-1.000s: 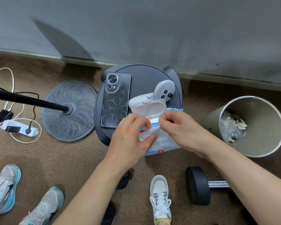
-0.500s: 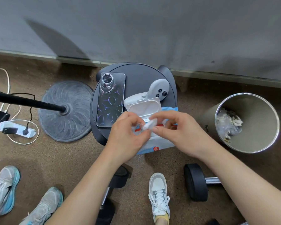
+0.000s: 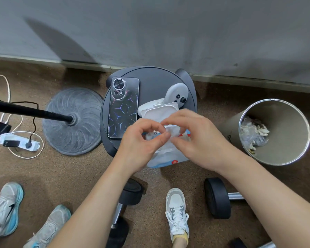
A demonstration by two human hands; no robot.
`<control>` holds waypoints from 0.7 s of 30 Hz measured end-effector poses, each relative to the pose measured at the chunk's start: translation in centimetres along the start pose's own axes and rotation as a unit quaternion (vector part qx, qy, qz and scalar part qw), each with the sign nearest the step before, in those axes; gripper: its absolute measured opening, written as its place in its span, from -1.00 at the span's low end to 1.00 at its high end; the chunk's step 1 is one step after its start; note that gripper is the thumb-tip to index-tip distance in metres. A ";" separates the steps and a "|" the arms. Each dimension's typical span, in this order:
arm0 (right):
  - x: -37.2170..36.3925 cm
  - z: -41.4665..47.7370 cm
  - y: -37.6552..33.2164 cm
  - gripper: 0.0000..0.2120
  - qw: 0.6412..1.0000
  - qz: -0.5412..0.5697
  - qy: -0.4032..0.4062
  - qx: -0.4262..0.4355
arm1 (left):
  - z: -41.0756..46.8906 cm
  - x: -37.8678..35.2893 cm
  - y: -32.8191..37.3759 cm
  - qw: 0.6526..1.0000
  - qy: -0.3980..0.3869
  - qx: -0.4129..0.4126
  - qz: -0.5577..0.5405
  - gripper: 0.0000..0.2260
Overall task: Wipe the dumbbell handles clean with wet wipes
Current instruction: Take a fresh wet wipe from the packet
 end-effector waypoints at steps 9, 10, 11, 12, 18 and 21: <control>1.3 0.4 1.2 -0.83 0.988 0.100 0.049 -0.104 | -0.3 -0.6 -1.2 1.000 0.018 -0.011 0.013 -0.86; 1.1 0.1 1.4 -0.82 0.976 0.158 0.069 -0.132 | -0.3 -0.4 -1.4 0.999 0.031 -0.004 0.005 -0.83; 1.0 -0.2 1.7 -0.81 0.958 0.222 0.091 -0.158 | -0.2 -0.3 -1.6 0.999 0.040 0.001 0.006 -0.79; 1.0 -0.4 1.9 -0.80 0.934 0.286 0.110 -0.184 | -0.2 -0.2 -1.8 0.999 0.045 0.004 0.009 -0.78; 1.4 -2.5 2.4 -0.78 0.765 0.552 0.210 -0.256 | -0.4 -1.0 -1.1 0.981 0.049 -0.089 0.165 -0.96; 1.1 -3.1 2.3 -0.79 0.712 0.607 0.238 -0.260 | -0.4 -1.6 -0.8 0.964 0.056 -0.125 0.228 -0.96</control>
Point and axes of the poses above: each hand's wrist, its own z-axis towards the middle knuckle, its own x-axis out of the back of the hand, y = z × x, the point moved 4 cm from there along z, towards the middle knuckle, and after that the axes turned 1 degree about -z, right-handed, at the moved point
